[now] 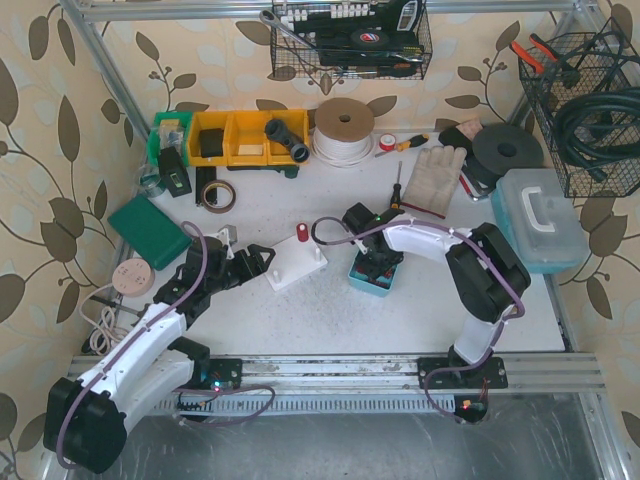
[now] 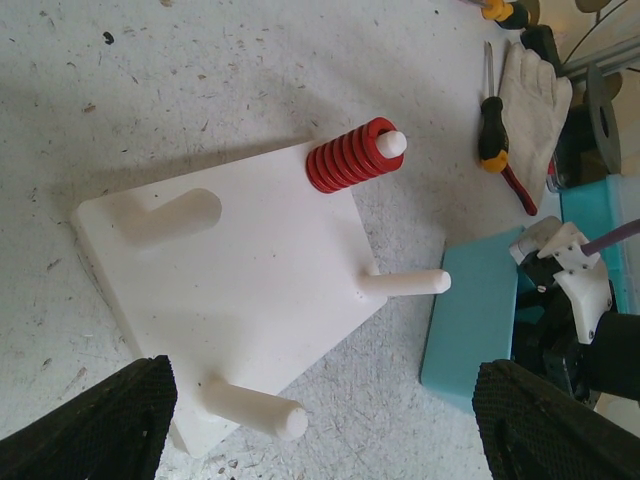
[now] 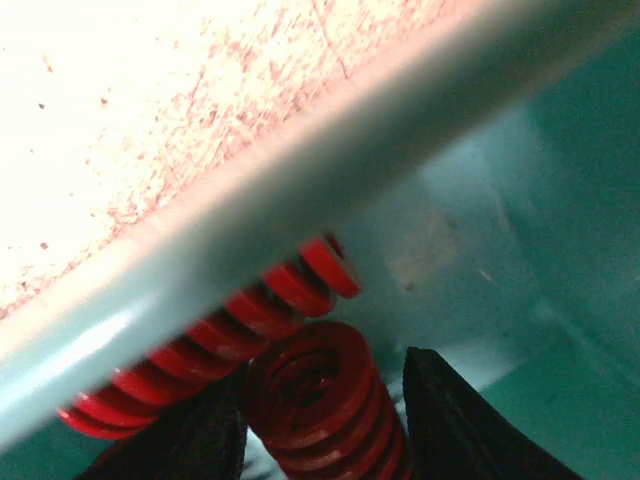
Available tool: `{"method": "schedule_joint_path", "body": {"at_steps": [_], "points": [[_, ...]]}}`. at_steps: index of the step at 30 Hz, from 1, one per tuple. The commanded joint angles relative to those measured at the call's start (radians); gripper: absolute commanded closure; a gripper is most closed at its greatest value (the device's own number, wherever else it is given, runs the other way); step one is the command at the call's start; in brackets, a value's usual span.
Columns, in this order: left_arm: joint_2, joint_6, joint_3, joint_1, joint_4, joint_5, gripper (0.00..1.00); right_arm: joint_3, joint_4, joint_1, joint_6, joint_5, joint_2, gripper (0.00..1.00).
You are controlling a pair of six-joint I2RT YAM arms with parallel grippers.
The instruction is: Install the large spring
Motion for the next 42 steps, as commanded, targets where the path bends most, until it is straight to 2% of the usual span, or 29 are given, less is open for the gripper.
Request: {"method": "schedule_joint_path", "body": {"at_steps": [1,6,10,13,18,26,30,37,42], "points": [[-0.012,0.017,0.031,-0.004,0.032,0.002,0.16,-0.009,0.040,-0.029,0.024,-0.051,0.021,0.59],[-0.018,0.015,0.032,-0.004,0.019,-0.004,0.16,0.032,0.026,-0.022,0.072,-0.104,0.048,0.71],[-0.024,0.022,0.048,-0.004,-0.030,-0.009,0.17,0.109,-0.031,0.004,0.167,-0.121,0.079,0.86],[-0.005,0.022,0.056,-0.004,-0.023,-0.010,0.17,0.180,-0.104,0.042,0.175,-0.072,0.090,0.94],[0.070,0.055,0.096,-0.004,-0.025,0.031,0.18,0.185,-0.116,0.057,0.190,-0.049,0.034,1.00],[0.119,0.055,0.102,-0.004,0.024,0.060,0.18,0.199,-0.115,0.057,0.206,-0.059,0.013,1.00],[0.168,0.073,0.133,-0.005,-0.009,0.094,0.19,0.188,-0.071,0.056,0.222,-0.084,0.007,1.00],[0.112,0.064,0.103,-0.005,0.004,0.077,0.18,0.149,-0.048,0.052,0.211,-0.057,-0.012,1.00],[0.120,0.069,0.107,-0.005,0.005,0.089,0.18,0.116,-0.021,0.037,0.219,-0.104,-0.073,1.00]]}}
